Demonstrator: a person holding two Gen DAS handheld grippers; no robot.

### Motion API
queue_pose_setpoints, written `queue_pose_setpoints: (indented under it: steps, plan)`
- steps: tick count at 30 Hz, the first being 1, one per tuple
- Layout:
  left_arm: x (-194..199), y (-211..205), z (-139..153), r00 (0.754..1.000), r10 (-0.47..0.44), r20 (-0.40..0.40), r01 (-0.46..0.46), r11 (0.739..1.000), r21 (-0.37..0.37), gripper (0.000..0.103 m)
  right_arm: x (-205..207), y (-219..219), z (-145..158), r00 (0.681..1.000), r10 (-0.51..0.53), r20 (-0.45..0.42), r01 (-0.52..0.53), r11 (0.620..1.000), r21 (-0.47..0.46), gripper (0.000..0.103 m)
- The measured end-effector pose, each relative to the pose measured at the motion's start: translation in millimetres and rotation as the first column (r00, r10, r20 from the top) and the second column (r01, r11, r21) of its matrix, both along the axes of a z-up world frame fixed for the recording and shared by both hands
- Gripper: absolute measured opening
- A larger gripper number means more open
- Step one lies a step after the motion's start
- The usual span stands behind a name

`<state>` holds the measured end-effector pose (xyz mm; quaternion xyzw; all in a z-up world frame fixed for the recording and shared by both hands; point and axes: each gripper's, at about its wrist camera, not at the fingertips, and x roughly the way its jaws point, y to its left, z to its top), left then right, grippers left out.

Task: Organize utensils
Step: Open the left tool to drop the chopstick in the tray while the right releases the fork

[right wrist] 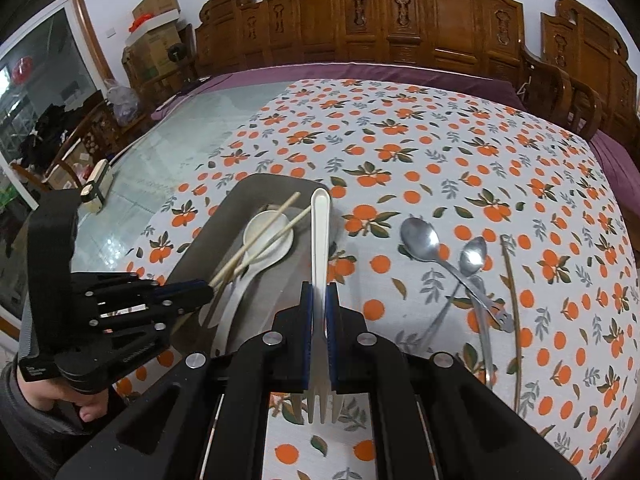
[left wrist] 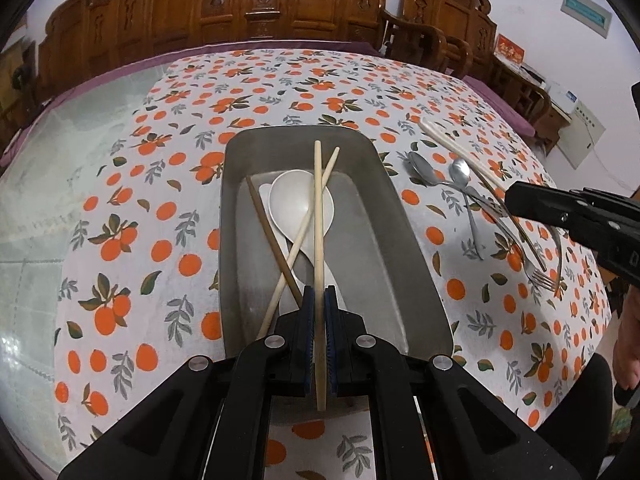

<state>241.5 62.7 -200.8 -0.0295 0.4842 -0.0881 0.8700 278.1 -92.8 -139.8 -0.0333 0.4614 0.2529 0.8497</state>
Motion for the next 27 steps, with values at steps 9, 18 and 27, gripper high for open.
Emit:
queue_pose_setpoints:
  steps: [9,18,27]
  plan:
    - [4,7,6,1.000,0.019,0.015,-0.018,1.000,-0.009,0.016,3,16,-5,1.000,0.018,-0.011,-0.018,1.000,0.010,0.008]
    - [-1,28,34,0.993,0.066,0.099,-0.067,0.998,0.005,0.024,5,34,-8,0.999,0.034,-0.016,-0.034,0.999,0.034,0.008]
    - [-2,52,48,0.984,0.112,0.136,-0.114,0.993,0.013,0.025,14,59,-23,0.999,0.034,-0.043,-0.031,0.997,0.066,0.008]
